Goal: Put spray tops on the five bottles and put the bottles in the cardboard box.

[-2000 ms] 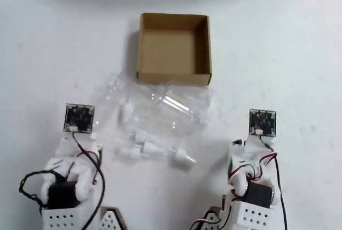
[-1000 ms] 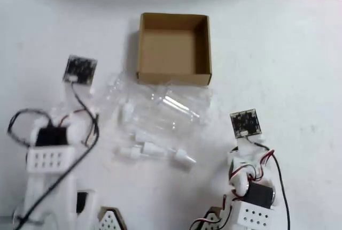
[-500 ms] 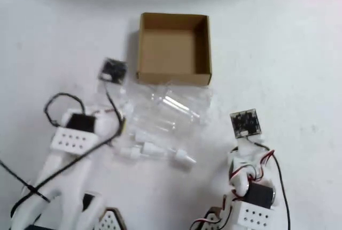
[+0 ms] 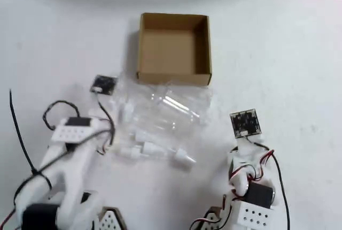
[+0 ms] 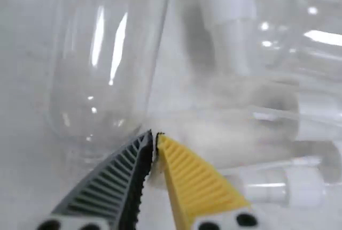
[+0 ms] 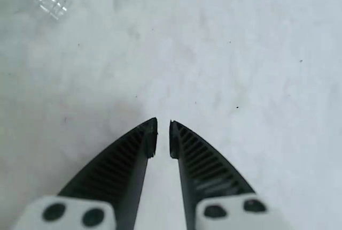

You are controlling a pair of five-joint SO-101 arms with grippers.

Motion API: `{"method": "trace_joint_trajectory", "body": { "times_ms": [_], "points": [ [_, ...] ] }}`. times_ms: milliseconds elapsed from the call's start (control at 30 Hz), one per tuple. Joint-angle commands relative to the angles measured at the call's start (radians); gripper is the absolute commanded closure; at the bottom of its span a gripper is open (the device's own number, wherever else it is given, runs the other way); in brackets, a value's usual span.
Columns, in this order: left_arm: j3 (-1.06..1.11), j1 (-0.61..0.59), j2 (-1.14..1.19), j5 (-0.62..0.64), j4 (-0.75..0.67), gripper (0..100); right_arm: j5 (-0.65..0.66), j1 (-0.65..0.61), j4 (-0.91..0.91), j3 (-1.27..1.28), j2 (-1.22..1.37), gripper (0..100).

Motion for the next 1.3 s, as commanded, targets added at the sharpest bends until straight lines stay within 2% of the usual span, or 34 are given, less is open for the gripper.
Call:
{"method": "trace_joint_trajectory", "body": {
  "times_ms": [0, 233, 367, 467, 800, 1100, 1167, 1267],
  "points": [
    [-0.130, -0.113, 0.114, -0.011, -0.023, 98, 0.011, 0.007, 0.010, 0.009, -0.004, 97.9],
    [-0.241, -0.283, 0.202, 0.012, -0.021, 98, 0.011, 0.007, 0.012, 0.009, -0.004, 97.9],
    [-0.315, -0.364, 0.209, 0.161, -0.031, 98, 0.011, 0.007, 0.012, 0.009, -0.002, 97.8],
    [-0.356, -0.381, 0.211, 0.245, -0.031, 98, 0.011, 0.007, 0.012, 0.009, -0.002, 97.8],
    [-0.377, -0.305, 0.194, 0.376, -0.003, 97, 0.011, 0.007, 0.012, 0.009, -0.002, 97.8],
    [-0.511, -0.242, 0.051, 0.402, 0.236, 97, 0.011, 0.007, 0.012, 0.009, -0.002, 97.8],
    [-0.519, -0.217, 0.013, 0.405, 0.265, 93, 0.011, 0.007, 0.012, 0.009, -0.002, 97.8],
    [-0.511, -0.171, -0.021, 0.427, 0.284, 81, 0.011, 0.007, 0.012, 0.009, -0.002, 97.8]
  ]
}}
